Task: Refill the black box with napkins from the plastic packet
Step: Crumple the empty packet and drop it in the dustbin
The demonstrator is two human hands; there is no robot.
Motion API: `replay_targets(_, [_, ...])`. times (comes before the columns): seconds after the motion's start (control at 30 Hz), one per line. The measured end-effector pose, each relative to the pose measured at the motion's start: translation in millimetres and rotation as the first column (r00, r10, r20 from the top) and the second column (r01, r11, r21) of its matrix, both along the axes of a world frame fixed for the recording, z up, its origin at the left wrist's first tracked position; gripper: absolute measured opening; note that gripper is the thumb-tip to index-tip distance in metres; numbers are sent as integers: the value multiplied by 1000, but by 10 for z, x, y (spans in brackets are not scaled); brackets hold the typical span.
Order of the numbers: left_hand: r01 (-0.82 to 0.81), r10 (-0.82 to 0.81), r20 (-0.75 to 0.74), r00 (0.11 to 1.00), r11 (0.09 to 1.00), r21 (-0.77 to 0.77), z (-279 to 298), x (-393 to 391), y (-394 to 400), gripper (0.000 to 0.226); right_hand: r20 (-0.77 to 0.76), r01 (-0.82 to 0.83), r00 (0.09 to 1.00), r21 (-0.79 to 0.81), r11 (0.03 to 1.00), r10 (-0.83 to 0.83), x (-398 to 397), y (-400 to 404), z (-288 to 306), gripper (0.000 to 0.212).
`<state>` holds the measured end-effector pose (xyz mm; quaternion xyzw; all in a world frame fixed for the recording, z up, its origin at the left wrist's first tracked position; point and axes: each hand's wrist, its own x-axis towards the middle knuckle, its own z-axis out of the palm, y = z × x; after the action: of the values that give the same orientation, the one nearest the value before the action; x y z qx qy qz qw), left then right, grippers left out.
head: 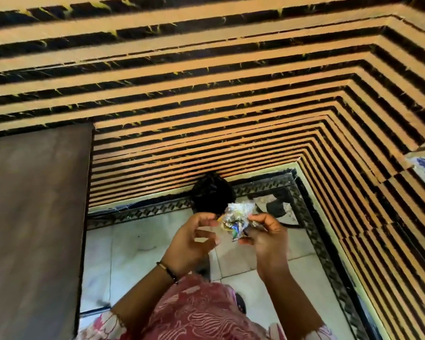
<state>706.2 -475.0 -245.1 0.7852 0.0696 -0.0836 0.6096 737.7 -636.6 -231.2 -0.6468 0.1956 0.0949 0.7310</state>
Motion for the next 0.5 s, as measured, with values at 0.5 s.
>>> replay_targets(0.5, [-94, 154, -336, 929, 978, 187, -1164, 1192, 653, 20, -377, -352, 887, -183, 918, 265, 1663, 272, -766, 15])
